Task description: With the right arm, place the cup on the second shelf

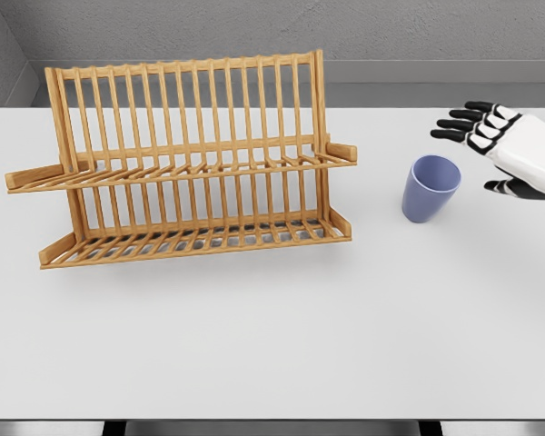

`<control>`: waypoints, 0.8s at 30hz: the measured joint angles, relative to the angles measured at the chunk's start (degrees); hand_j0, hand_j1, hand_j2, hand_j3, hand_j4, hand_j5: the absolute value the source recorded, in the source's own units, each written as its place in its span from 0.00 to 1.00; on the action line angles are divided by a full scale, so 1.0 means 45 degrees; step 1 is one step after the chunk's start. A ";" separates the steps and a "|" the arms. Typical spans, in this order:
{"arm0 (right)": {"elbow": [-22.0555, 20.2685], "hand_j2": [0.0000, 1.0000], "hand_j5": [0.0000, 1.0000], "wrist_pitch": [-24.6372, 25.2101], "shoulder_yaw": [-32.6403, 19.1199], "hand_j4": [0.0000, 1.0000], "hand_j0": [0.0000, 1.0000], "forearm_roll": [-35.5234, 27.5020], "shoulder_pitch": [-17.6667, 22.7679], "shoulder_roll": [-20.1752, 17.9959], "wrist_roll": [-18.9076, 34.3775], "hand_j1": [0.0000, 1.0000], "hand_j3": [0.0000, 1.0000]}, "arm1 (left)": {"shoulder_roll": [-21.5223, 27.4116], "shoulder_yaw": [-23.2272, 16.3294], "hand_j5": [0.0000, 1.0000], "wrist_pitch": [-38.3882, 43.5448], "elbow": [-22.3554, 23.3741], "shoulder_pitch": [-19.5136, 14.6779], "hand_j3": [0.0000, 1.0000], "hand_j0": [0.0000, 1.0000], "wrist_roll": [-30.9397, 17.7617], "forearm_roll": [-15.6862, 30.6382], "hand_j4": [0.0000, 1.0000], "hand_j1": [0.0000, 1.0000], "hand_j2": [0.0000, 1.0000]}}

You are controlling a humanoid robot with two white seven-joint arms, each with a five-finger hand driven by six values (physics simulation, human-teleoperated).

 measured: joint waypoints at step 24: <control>0.0705 1.00 1.00 0.0480 0.1708 1.00 1.00 -0.0194 -0.3630 0.0617 0.7595 1.00 1.00 | 0.0000 0.0004 1.00 0.0000 -0.0002 0.0001 1.00 1.00 0.0000 0.0004 1.00 1.00 1.00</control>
